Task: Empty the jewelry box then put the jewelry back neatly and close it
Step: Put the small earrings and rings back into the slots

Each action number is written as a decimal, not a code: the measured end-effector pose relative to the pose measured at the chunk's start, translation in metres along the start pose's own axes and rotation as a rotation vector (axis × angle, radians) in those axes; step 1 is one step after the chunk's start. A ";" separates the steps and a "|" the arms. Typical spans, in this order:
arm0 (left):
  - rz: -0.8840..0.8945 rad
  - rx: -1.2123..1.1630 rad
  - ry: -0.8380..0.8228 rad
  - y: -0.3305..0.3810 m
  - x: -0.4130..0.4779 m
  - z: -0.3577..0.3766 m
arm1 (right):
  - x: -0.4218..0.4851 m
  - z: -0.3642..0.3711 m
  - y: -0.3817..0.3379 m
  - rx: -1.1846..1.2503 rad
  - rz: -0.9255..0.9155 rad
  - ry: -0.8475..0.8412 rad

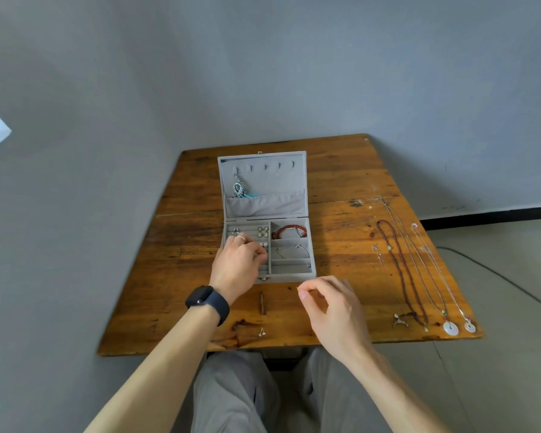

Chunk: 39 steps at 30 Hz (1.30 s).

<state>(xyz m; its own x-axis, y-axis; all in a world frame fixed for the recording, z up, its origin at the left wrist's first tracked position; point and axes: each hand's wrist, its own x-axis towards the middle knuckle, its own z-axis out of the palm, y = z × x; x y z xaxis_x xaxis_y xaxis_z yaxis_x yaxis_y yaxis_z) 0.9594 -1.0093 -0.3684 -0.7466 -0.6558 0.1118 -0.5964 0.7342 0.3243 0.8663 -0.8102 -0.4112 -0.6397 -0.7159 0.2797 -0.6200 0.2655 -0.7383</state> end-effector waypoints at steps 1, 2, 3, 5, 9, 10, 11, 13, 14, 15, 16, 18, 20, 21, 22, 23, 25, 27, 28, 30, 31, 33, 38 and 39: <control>0.003 0.031 -0.010 -0.001 0.003 0.002 | -0.003 0.001 0.002 0.009 0.014 -0.011; 0.007 0.063 -0.017 -0.002 0.006 0.004 | -0.005 0.002 0.005 0.016 0.028 -0.019; 0.012 0.093 -0.022 -0.003 0.008 0.006 | -0.007 0.002 0.008 0.020 0.038 -0.022; 0.023 0.144 -0.029 -0.004 0.012 0.008 | -0.009 0.002 0.013 0.031 0.044 -0.013; 0.064 0.264 -0.056 -0.002 0.021 0.007 | -0.012 0.002 0.014 0.053 0.058 0.002; 0.071 0.283 -0.045 -0.002 0.022 0.008 | -0.012 0.002 0.014 0.054 0.059 0.005; 0.072 0.282 -0.025 -0.002 0.022 0.009 | -0.012 0.002 0.013 0.053 0.056 0.006; 0.055 0.234 0.027 -0.002 0.020 0.010 | -0.011 0.002 0.010 0.056 0.047 0.000; 0.049 0.210 0.051 -0.002 0.018 0.011 | -0.010 0.002 0.009 0.060 0.045 -0.004; 0.054 0.203 0.068 -0.003 0.017 0.011 | -0.008 0.002 0.007 0.064 0.046 -0.006; 0.073 0.211 0.082 -0.004 0.016 0.012 | -0.005 0.001 0.005 0.065 0.045 -0.006; 0.140 0.216 0.111 -0.008 0.012 0.015 | 0.000 0.000 0.001 0.063 0.032 -0.004; 0.211 0.185 0.124 -0.013 0.008 0.016 | 0.009 -0.002 -0.005 0.059 0.009 0.001; 0.239 0.174 0.130 -0.017 0.005 0.016 | 0.015 -0.002 -0.007 0.054 -0.005 0.003; 0.259 0.168 0.141 -0.020 0.002 0.016 | 0.021 -0.003 -0.010 0.044 -0.021 0.004; 0.268 0.162 0.158 -0.024 -0.002 0.016 | 0.027 -0.002 -0.012 0.028 -0.038 -0.001; 0.248 0.127 0.210 -0.032 -0.013 0.017 | 0.043 -0.001 -0.017 -0.015 -0.055 -0.029; 0.195 0.058 0.256 -0.041 -0.023 0.017 | 0.060 0.003 -0.022 -0.054 -0.061 -0.076; 0.165 0.018 0.269 -0.046 -0.029 0.017 | 0.069 0.005 -0.025 -0.074 -0.069 -0.101; 0.108 -0.049 0.291 -0.055 -0.039 0.017 | 0.084 0.011 -0.031 -0.105 -0.070 -0.155; 0.083 -0.074 0.301 -0.059 -0.043 0.018 | 0.091 0.014 -0.033 -0.113 -0.064 -0.171; 0.052 -0.105 0.316 -0.064 -0.050 0.020 | 0.100 0.020 -0.036 -0.131 -0.057 -0.183; 0.033 -0.118 0.313 -0.065 -0.048 0.016 | 0.113 0.032 -0.038 -0.283 -0.091 -0.250; 0.030 -0.116 0.313 -0.065 -0.047 0.015 | 0.116 0.035 -0.039 -0.326 -0.099 -0.288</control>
<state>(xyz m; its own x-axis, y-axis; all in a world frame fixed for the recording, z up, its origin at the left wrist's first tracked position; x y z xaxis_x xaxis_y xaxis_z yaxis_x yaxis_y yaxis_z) 1.0286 -1.0235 -0.4087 -0.6260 -0.6695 0.3999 -0.5247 0.7409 0.4191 0.8325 -0.9260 -0.3719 -0.4461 -0.8865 0.1231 -0.8123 0.3432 -0.4716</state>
